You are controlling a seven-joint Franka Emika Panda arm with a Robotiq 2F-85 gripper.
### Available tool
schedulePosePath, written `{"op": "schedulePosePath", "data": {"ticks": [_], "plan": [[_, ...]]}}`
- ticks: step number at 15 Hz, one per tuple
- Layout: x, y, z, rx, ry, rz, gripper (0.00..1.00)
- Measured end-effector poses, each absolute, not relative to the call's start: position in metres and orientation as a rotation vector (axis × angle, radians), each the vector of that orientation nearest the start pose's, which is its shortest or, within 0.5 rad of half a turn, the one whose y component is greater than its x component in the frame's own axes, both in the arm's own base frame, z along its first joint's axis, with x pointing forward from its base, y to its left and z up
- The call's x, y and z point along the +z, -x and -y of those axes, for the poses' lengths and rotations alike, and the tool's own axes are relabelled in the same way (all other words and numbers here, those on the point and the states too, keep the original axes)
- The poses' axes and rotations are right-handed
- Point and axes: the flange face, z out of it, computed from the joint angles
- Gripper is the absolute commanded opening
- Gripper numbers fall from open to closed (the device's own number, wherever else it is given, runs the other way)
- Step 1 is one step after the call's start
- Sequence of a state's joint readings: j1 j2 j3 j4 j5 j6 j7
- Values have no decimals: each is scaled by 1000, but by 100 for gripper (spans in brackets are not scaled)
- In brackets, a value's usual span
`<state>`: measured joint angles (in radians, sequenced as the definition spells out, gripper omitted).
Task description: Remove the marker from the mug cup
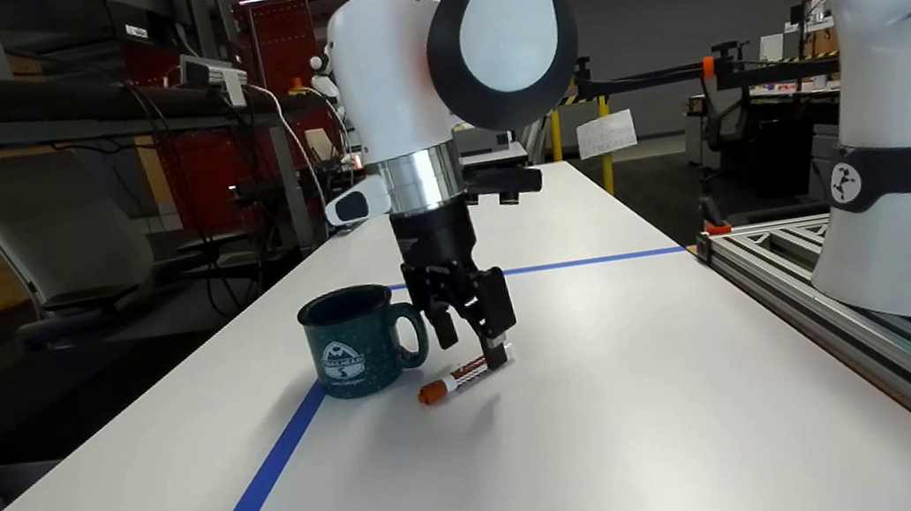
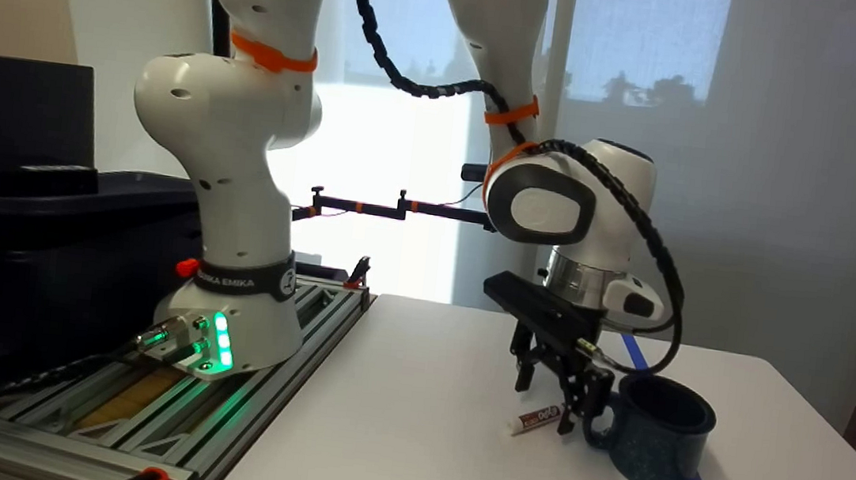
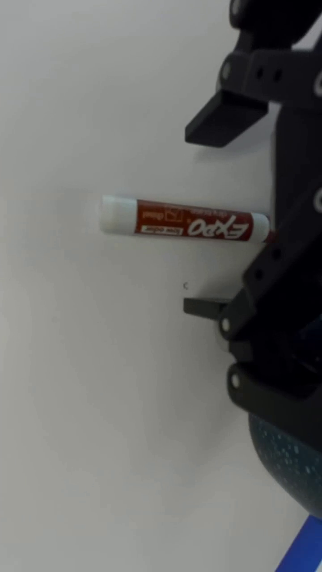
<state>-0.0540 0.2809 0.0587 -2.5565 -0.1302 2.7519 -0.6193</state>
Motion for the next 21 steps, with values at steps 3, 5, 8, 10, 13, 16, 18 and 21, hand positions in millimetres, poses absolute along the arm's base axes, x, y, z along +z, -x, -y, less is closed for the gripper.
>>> {"op": "schedulePosePath", "data": {"ticks": [3,5,8,10,13,16,18,21], "plan": [[178,-437,-12,187,3017,1030,100],[196,-435,-15,234,3092,897,100],[217,-431,-21,300,3179,645,100],[226,-426,-25,357,3212,475,100],[237,-425,-32,430,3189,220,100],[244,-428,-35,447,3142,69,100],[245,-428,-36,447,3138,53,100],[245,-428,-36,447,3137,47,100]]}}
